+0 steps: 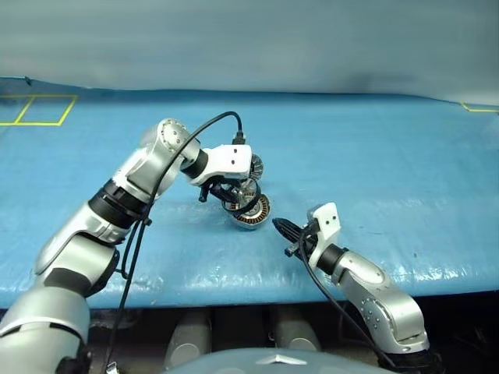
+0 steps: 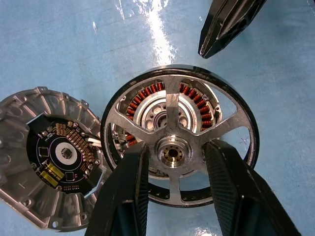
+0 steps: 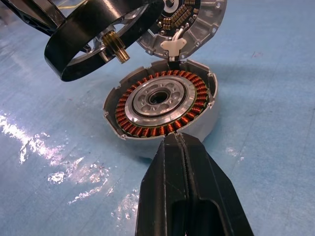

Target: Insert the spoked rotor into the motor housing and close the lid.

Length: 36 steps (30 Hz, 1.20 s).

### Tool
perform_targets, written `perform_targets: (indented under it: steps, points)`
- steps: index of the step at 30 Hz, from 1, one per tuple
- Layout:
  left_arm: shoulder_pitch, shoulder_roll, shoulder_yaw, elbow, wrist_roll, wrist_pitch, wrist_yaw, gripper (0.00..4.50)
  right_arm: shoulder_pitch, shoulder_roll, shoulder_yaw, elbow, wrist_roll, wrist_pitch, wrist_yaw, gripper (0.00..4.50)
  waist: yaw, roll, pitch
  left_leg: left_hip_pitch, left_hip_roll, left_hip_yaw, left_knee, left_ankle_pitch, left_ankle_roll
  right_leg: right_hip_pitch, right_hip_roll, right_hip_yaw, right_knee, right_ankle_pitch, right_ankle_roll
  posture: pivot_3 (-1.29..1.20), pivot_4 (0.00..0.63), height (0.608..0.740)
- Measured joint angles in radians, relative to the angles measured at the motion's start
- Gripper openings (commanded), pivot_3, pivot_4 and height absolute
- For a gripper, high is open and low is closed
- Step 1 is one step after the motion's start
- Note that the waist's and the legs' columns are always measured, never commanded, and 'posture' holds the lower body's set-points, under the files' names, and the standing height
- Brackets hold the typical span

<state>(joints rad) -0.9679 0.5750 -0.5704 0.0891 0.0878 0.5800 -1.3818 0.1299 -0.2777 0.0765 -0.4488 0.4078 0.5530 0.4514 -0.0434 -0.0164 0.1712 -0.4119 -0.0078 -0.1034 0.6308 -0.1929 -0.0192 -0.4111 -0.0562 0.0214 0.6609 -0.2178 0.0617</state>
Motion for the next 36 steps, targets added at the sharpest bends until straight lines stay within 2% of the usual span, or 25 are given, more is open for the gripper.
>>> perform_targets:
  steps: [15, 36]
  points:
    - [-0.029, -0.067, -0.076, 0.076, 0.061, -0.005, -0.003, 1.42, 0.087, -0.006, -0.008, 0.115, -0.028, -0.311, 0.127, 0.0, 0.005, 0.0, 0.0, 0.0, 0.0, 0.0, 0.0, 0.0, 0.0, 0.0, 0.0, 0.0, 0.0, 0.0, 0.0, 0.0, 0.15, 0.74]
    - [-0.056, -0.116, -0.105, 0.162, 0.104, -0.064, -0.025, 1.42, 0.117, -0.002, 0.013, 0.127, -0.031, -0.334, 0.149, 0.0, 0.007, 0.0, 0.0, 0.0, 0.0, 0.0, 0.0, 0.0, 0.0, 0.0, 0.0, 0.0, 0.0, 0.0, 0.0, 0.0, 0.15, 0.74]
